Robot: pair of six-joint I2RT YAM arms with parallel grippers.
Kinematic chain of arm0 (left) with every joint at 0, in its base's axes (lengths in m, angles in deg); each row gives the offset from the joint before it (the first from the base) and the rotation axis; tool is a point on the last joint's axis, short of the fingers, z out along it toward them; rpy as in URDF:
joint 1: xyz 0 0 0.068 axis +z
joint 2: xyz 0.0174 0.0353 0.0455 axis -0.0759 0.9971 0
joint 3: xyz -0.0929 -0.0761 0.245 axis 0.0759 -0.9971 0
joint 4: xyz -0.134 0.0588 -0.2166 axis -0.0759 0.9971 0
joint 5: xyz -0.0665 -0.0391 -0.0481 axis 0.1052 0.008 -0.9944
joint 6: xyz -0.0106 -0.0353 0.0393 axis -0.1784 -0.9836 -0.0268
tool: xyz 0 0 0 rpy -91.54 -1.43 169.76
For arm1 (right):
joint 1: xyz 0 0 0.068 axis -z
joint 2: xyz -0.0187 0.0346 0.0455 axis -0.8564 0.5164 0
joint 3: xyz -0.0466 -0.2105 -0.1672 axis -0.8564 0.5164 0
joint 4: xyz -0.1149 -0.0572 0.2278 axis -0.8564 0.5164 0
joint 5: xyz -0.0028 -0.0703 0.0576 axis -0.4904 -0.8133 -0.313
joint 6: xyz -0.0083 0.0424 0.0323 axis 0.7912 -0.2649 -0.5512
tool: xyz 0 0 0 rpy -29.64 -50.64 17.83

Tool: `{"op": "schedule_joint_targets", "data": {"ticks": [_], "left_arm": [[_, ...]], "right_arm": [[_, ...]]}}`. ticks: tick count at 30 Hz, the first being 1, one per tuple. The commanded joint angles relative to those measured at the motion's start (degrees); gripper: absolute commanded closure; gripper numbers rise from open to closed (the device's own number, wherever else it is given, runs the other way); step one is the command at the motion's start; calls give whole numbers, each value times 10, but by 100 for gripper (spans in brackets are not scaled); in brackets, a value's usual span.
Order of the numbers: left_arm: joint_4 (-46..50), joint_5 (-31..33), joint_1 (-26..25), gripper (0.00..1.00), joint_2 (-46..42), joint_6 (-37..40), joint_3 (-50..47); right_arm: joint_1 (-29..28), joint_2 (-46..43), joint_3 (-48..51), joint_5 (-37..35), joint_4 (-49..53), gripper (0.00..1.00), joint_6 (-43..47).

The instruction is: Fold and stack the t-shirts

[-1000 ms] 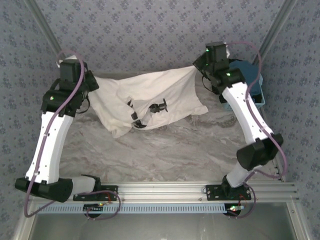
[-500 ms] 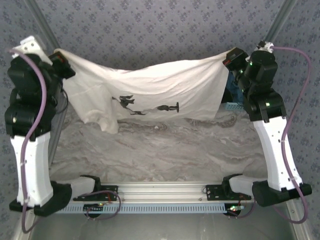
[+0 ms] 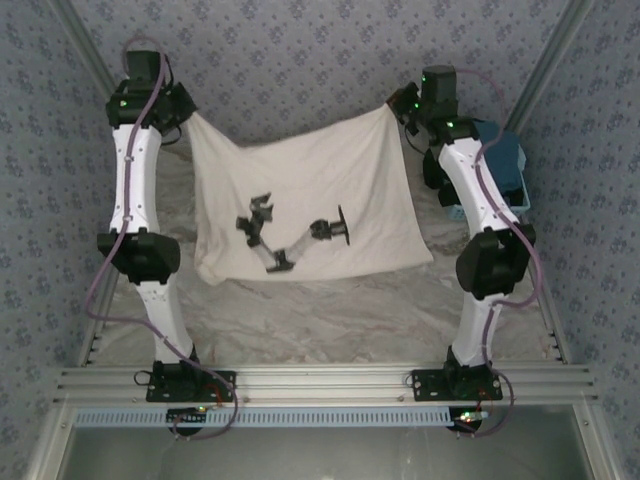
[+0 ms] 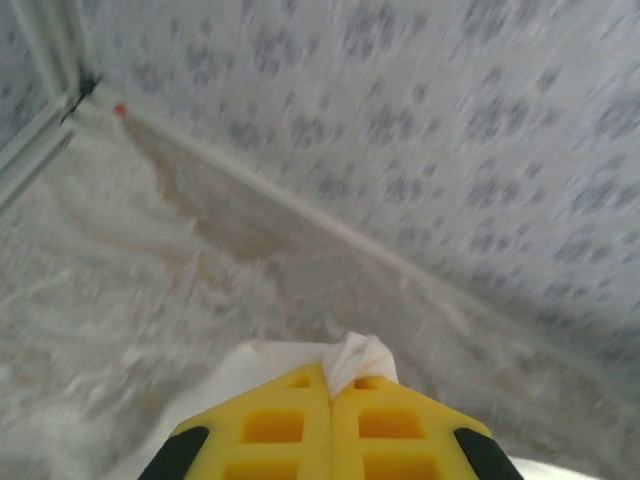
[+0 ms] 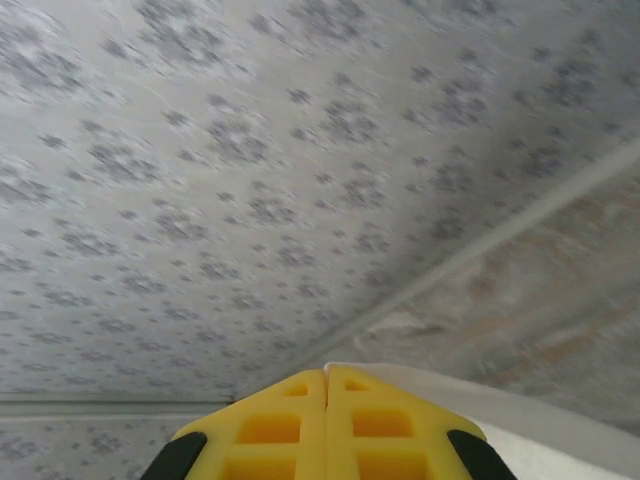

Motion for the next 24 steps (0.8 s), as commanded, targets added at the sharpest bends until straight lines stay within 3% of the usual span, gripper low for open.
{"op": "schedule_joint_targets", "data": {"ticks": [1, 4, 8, 11, 13, 15, 18, 21, 24], "left_arm": [[-21, -33, 23, 100, -5, -26, 199], [-96, -48, 38, 100, -34, -30, 234], [-201, -53, 39, 100, -131, 4, 169], [-202, -68, 38, 100, -194, 11, 104], [-155, -77, 36, 100, -221, 24, 69], [-97, -57, 21, 100, -252, 55, 8], [-63, -18, -8, 100, -337, 72, -171], [-117, 22, -58, 100, -474, 48, -449], [-93, 51, -95, 100, -580, -11, -666]], "right_arm": [[23, 5, -140, 31, -60, 100, -8], [45, 17, -211, 34, -102, 100, -20], [87, 6, -237, 40, -152, 100, -68], [111, -10, -219, 67, -149, 100, -95], [117, -31, -179, 87, -136, 100, -95], [116, -63, -106, 99, -124, 100, -87], [104, -151, 80, 90, -92, 100, -63], [88, -259, 315, 47, -99, 100, -51], [65, -332, 478, 21, -78, 100, -32]]}}
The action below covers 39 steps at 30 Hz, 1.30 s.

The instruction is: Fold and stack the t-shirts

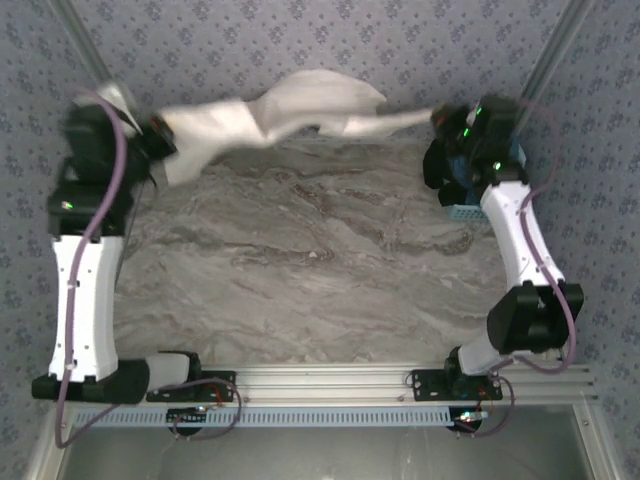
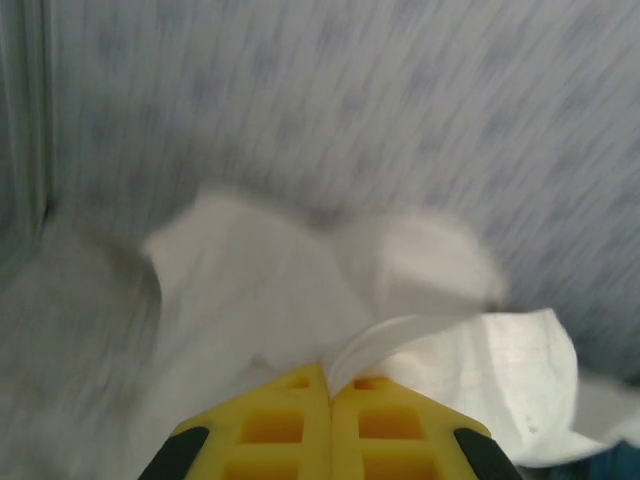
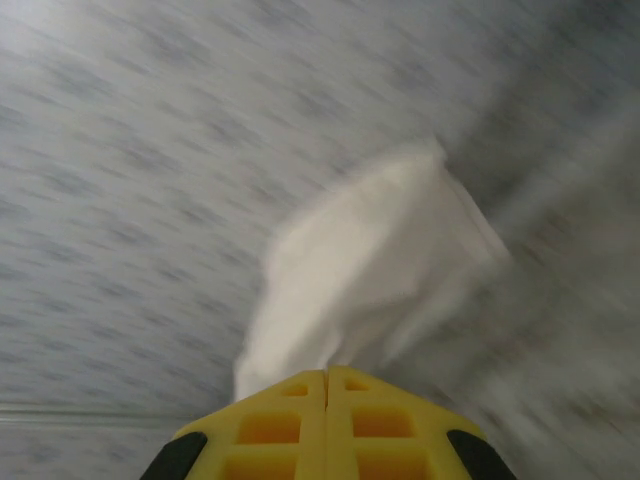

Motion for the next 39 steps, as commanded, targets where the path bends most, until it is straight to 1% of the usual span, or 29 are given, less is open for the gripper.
{"op": "schedule_joint_targets", "data": {"ticks": [1, 2, 3, 6, 9, 11, 13, 17, 20, 24, 26, 29, 31, 33, 36, 39], "left_arm": [[60, 51, -36, 100, -81, -53, -187], [66, 54, -50, 100, -108, -68, -249], [65, 43, -60, 100, -127, -82, -305], [39, -18, -91, 100, -152, -131, -451], [0, -50, -124, 100, -154, -176, -548], [-1, -52, -139, 100, -149, -202, -576], [15, -59, -141, 100, -143, -225, -589], [6, -88, -151, 100, -156, -253, -614], [11, -99, -154, 100, -167, -265, -624], [41, -107, -156, 100, -173, -274, -626], [69, -96, -157, 100, -180, -276, -626], [139, -53, -157, 100, -187, -282, -620], [166, -33, -157, 100, -191, -285, -625], [165, -30, -162, 100, -193, -292, -626], [147, -45, -163, 100, -192, -304, -631], [159, -42, -163, 100, -196, -324, -616]], "right_arm": [[-28, -66, 133, -46, 62, 100, 32], [-41, -81, 187, -53, 72, 100, 38], [-52, -91, 220, -65, 80, 100, 38], [-81, -101, 298, -92, 98, 100, 36], [-105, -84, 327, -128, 153, 100, 47], [-116, -72, 329, -148, 193, 100, 53], [-126, -73, 330, -165, 219, 100, 56], [-138, -88, 332, -213, 270, 100, 56], [-139, -91, 332, -219, 295, 100, 53], [-138, -101, 331, -237, 321, 100, 63], [-135, -108, 329, -246, 330, 100, 67], [-133, -116, 324, -264, 355, 100, 68], [-132, -115, 331, -263, 361, 100, 68], [-126, -112, 348, -254, 357, 100, 62], [-117, -107, 377, -238, 346, 100, 47], [-104, -105, 389, -232, 355, 100, 33]]}}
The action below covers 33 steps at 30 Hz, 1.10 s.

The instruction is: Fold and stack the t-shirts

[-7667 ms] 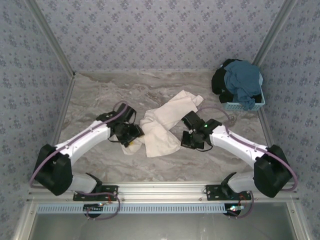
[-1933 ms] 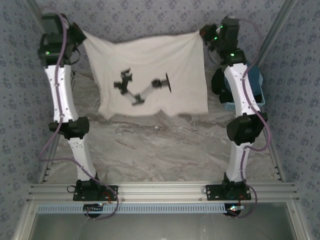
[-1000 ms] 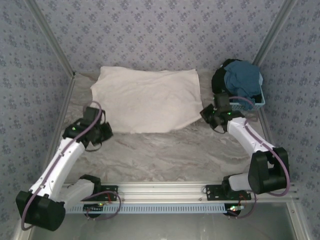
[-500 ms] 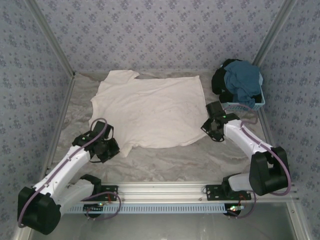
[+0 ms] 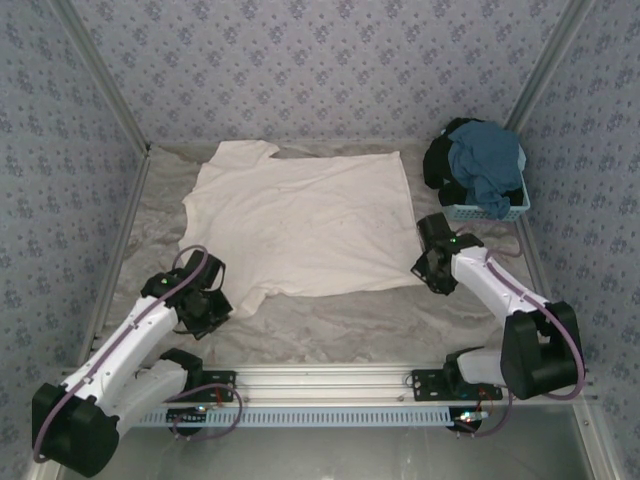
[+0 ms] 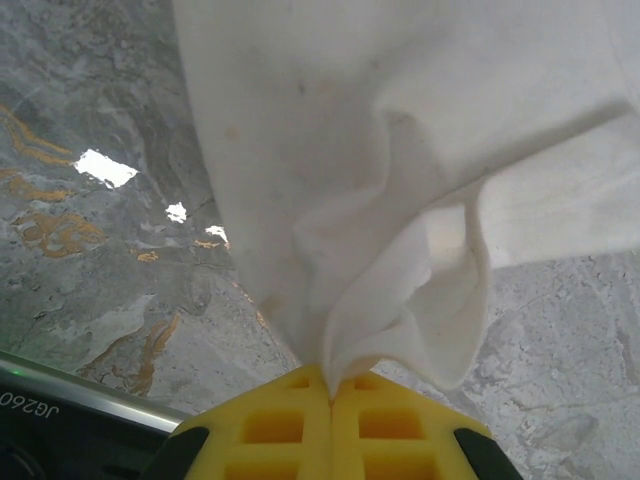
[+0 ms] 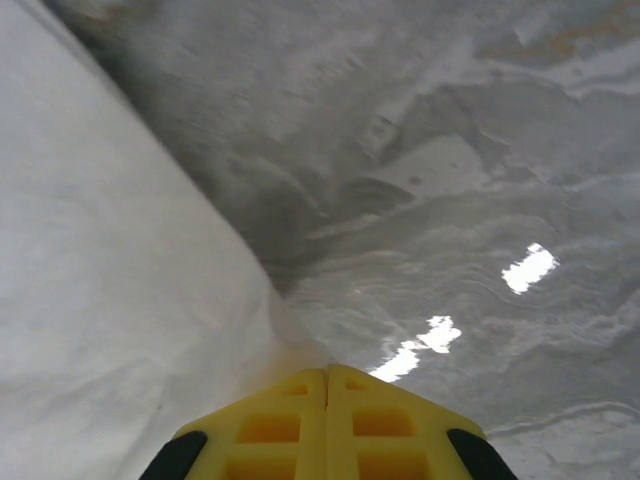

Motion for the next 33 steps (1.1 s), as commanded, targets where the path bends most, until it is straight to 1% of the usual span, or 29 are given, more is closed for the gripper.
{"op": "schedule_joint_targets", "data": {"ticks": [1, 2, 4, 6, 8, 9, 10, 11, 12, 15, 17, 20, 23, 24, 28, 33], "left_arm": [[40, 14, -4, 96, -12, -33, 19], [50, 24, -3, 91, -20, -41, 35], [69, 50, -4, 84, -35, -55, 71], [86, 87, -3, 70, -41, -65, 123], [82, 114, -1, 61, -26, -61, 165], [65, 116, 8, 60, -8, -49, 181], [41, 106, 23, 59, 13, -33, 191], [14, 85, 47, 60, 43, -16, 198], [-12, 58, 77, 62, 75, -4, 204], [-122, -17, 153, 67, 167, 13, 216], [-158, -37, 176, 71, 241, 24, 243], [-164, -59, 197, 75, 363, 51, 298], [-176, -89, 211, 77, 457, 64, 323], [-183, -95, 215, 77, 482, 66, 327], [-196, -112, 226, 78, 563, 76, 354], [-187, -108, 249, 79, 648, 95, 422]], "right_arm": [[14, 2, 8, -7, 39, 96, -29], [19, 0, 5, -13, 56, 89, -38], [20, -11, -12, -31, 88, 74, -54], [15, -32, -40, -67, 110, 61, -65], [-6, -47, -64, -86, 102, 55, -62], [-22, -48, -75, -91, 84, 56, -48], [-37, -43, -84, -93, 60, 61, -33], [-51, -32, -91, -84, 22, 69, -9], [-62, -15, -97, -68, -16, 73, 12], [-78, 35, -105, -1, -136, 74, 62], [-78, 72, -110, 36, -170, 74, 63], [-59, 145, -138, 72, -174, 75, 63], [-44, 218, -168, 99, -153, 76, 53], [-39, 244, -184, 109, -140, 76, 50], [-36, 330, -267, 104, -75, 74, 47], [-23, 438, -386, 113, -5, 74, 47]]}}
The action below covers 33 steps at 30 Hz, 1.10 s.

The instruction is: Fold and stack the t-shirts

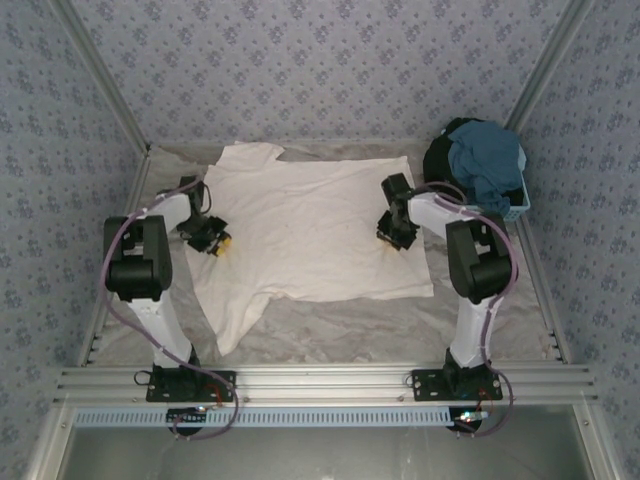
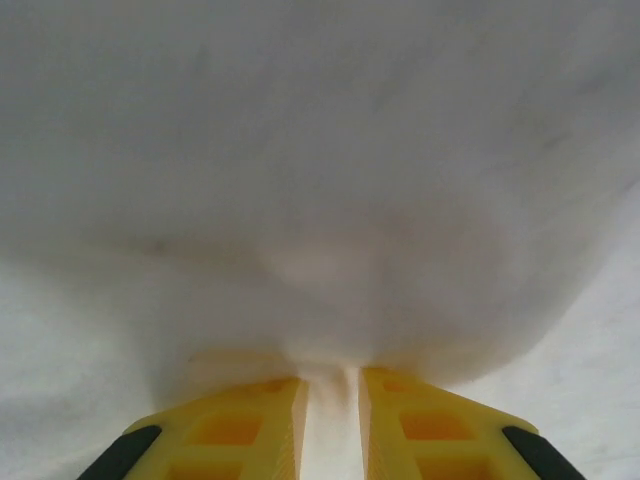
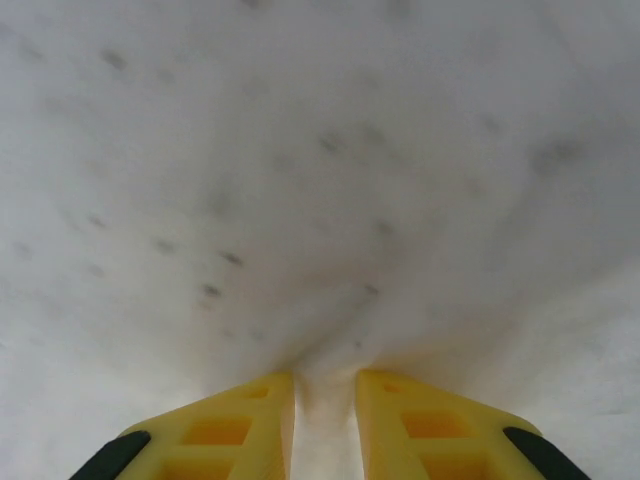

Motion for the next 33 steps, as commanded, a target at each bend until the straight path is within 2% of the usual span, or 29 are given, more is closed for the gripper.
{"op": "schedule_joint_targets", "data": {"ticks": [1, 6, 10, 14, 18, 21, 26, 30, 33], "left_arm": [[-5, -2, 20, 79, 54, 28, 46], [18, -5, 42, 80, 105, 73, 138], [51, 6, 38, 77, 67, 102, 161], [66, 55, 12, 71, -53, 122, 83], [32, 4, -49, 66, -135, 150, -30], [18, -9, -87, 62, -136, 183, -72], [-39, -20, -105, 55, -127, 227, -107], [-44, -12, -120, 54, -120, 252, -125], [-77, -29, -129, 52, -131, 256, -158]], "right_arm": [[12, 65, -77, 11, 79, 74, 1], [35, 138, -182, 35, 110, 74, 7], [31, 116, -228, -5, 131, 68, 29], [12, 29, -181, -27, 103, 54, 37], [-13, -56, -114, -17, 70, 46, 46], [-33, -107, -69, 14, 37, 41, 66], [-61, -164, -23, 65, 2, 37, 87], [-70, -199, 6, 86, -12, 36, 85], [-72, -214, 20, 93, -15, 36, 78]]}}
